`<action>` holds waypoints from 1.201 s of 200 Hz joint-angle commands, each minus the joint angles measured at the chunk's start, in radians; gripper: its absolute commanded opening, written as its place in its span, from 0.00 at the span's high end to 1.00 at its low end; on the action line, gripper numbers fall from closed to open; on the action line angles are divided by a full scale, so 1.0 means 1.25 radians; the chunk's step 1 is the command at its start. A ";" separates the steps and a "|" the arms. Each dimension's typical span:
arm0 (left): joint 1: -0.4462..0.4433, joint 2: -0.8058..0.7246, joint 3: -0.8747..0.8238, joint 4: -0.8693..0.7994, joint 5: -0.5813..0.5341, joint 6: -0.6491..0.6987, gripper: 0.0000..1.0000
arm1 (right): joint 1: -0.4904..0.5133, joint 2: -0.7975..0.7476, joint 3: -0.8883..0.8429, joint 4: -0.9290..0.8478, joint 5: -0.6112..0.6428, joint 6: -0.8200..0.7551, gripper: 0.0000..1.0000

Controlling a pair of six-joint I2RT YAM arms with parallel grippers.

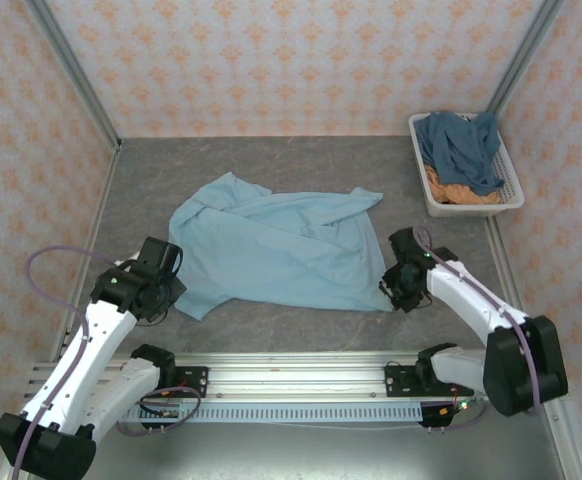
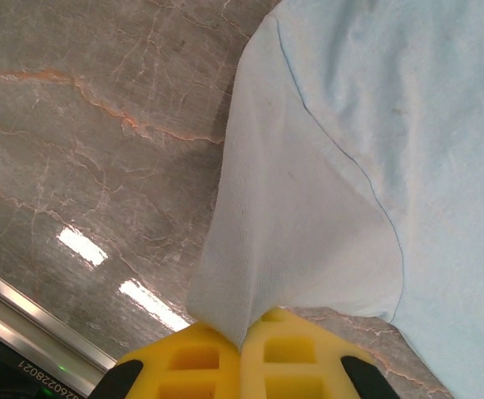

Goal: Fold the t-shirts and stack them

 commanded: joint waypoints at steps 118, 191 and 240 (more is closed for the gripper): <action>-0.004 0.000 -0.006 -0.007 0.006 -0.002 1.00 | -0.068 0.189 0.057 0.137 -0.048 -0.254 0.66; -0.002 0.001 -0.003 -0.009 0.004 -0.005 1.00 | -0.067 0.212 0.079 0.133 -0.058 -0.258 0.73; -0.004 -0.002 -0.008 -0.006 0.003 -0.009 1.00 | -0.067 0.197 0.090 0.099 -0.052 -0.259 0.82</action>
